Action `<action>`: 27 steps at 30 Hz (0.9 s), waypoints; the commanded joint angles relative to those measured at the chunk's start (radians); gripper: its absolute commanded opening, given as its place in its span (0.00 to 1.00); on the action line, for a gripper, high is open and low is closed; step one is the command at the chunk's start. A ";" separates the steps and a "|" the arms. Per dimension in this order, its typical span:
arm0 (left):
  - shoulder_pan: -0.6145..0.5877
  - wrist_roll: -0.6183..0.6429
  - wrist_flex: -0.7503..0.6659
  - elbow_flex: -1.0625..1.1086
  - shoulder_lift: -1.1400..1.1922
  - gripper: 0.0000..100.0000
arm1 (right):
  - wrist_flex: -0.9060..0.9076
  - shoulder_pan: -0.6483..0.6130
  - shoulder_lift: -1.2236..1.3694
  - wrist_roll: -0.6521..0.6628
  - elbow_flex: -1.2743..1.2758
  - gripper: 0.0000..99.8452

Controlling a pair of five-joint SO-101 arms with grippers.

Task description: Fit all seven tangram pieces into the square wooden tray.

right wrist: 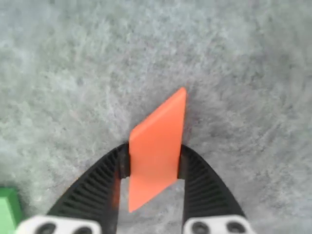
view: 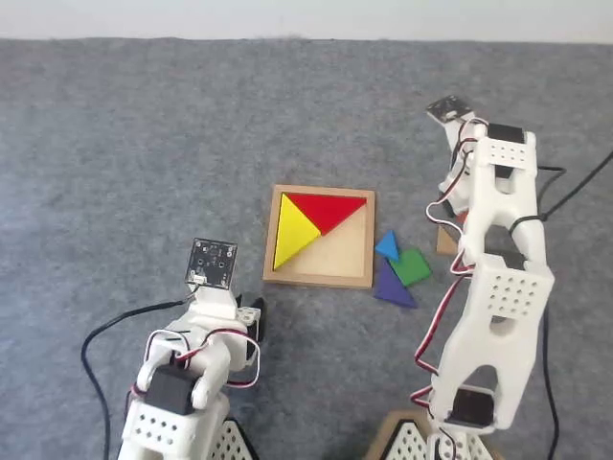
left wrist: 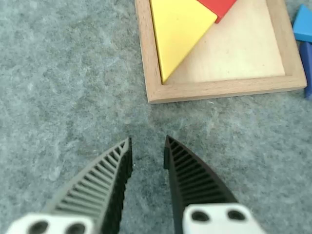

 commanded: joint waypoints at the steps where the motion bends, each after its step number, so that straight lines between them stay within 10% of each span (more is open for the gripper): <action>1: 0.002 0.006 0.002 -0.012 -0.017 0.11 | 0.031 -0.033 -0.111 -0.166 0.003 0.02; 17: 0.002 0.006 0.002 -0.012 -0.017 0.11 | 0.282 -0.406 -0.378 -0.919 0.049 0.02; 27: 0.002 0.006 0.002 -0.012 -0.017 0.11 | 0.136 -0.529 -0.151 -1.008 0.075 0.01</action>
